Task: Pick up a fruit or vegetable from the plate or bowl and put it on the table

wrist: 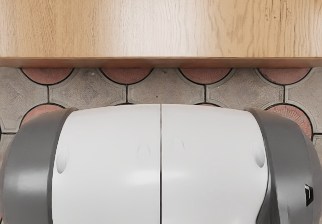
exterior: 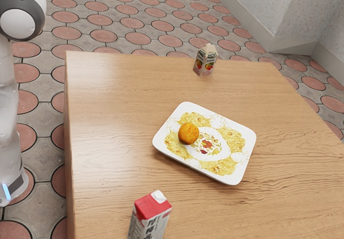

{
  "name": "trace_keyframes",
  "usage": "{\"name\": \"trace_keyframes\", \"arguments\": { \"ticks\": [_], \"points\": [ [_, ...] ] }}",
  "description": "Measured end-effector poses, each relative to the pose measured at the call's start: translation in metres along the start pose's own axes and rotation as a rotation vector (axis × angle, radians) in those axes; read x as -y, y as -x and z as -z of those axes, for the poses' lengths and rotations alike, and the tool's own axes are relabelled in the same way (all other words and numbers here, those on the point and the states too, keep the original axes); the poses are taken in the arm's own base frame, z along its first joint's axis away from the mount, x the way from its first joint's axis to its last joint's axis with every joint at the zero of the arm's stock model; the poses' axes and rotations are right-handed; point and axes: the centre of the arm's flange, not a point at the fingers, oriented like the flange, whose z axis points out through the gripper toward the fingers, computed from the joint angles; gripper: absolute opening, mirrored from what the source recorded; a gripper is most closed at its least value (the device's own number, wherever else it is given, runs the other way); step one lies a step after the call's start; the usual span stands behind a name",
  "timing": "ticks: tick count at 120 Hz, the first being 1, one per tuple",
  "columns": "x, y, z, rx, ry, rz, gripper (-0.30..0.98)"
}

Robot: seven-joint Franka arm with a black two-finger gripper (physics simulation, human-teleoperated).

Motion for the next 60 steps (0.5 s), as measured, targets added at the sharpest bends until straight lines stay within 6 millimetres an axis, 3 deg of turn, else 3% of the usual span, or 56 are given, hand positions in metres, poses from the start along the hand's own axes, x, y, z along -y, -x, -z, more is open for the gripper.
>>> {"name": "trace_keyframes", "arguments": {
  "ticks": [60],
  "points": [
    [0.0, -0.0014, 0.0008, -0.009, 0.0, 0.0, 0.69]
  ]
}}
